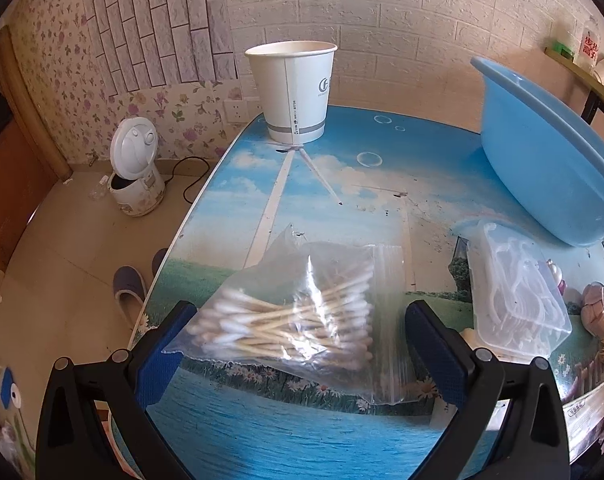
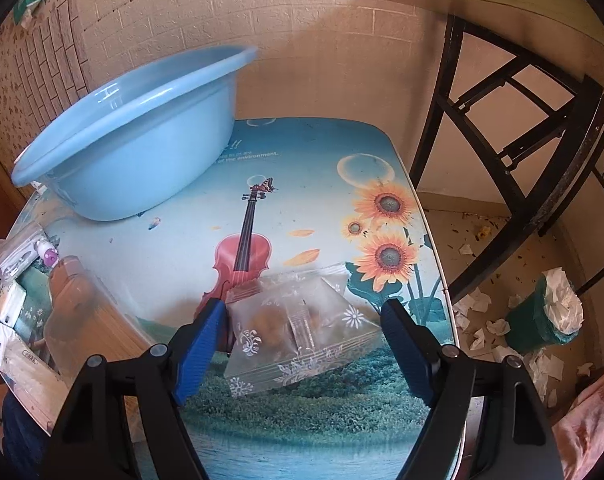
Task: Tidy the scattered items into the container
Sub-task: 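Grasp the pastry bag with the right tool while the left tool grasps the cotton swab bag, then lift the pastry bag with the right tool while the left tool carries the swab bag toward the basin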
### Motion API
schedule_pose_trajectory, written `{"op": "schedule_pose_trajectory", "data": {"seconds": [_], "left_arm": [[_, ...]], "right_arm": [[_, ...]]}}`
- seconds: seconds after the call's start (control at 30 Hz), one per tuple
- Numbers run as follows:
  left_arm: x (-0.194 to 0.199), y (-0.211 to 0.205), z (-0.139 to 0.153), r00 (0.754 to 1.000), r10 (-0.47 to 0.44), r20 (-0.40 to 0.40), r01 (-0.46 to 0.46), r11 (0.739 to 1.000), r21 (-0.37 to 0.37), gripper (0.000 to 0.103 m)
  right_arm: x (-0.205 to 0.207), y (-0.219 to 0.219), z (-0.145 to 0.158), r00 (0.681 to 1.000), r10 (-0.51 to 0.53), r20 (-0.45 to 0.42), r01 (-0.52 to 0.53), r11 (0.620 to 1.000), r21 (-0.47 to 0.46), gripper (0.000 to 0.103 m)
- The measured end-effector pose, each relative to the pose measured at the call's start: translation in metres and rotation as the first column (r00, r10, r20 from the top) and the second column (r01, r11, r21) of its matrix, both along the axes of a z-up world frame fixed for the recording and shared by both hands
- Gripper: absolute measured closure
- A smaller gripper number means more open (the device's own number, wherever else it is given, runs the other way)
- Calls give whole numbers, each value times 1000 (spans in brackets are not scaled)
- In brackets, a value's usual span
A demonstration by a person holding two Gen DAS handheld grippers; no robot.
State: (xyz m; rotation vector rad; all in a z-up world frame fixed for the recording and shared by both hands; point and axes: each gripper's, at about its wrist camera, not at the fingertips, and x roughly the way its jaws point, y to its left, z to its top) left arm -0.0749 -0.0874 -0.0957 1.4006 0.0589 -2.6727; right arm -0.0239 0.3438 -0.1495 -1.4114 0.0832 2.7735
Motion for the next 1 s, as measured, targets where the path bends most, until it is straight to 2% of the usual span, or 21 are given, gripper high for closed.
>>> {"op": "schedule_pose_trajectory", "data": {"seconds": [0.1, 0.3, 0.37, 0.57, 0.63, 0.67, 0.8, 1.0], "left_arm": [[0, -6, -2, 1000, 12, 1, -12, 999, 37, 0], [3, -2, -1, 1000, 4, -8, -4, 999, 31, 2], [5, 0, 0, 1000, -5, -16, 6, 1000, 30, 8], [11, 9, 5, 998, -41, -39, 42, 999, 30, 34], [13, 10, 7, 998, -45, -43, 47, 998, 32, 51], [14, 10, 8, 998, -47, -47, 48, 998, 30, 55], [15, 8, 10, 998, -53, -40, 55, 997, 50, 60], [23, 10, 19, 996, -59, -62, 62, 997, 41, 62]], "right_arm": [[0, 0, 0, 1000, 4, -5, -4, 1000, 2, 23], [-2, -2, 1, 1000, 21, -15, -21, 1000, 8, 35], [-1, -2, 1, 1000, 25, -17, -25, 1000, 9, 36], [0, -2, 2, 999, 31, -20, -31, 999, 5, 37], [0, -2, 2, 999, 31, -20, -31, 1000, 0, 38], [0, -2, 2, 999, 32, -19, -32, 999, -3, 38], [4, -2, 8, 999, 28, -34, -29, 1000, -4, 39], [9, -2, 18, 998, 20, -55, -21, 1000, -11, 39]]}}
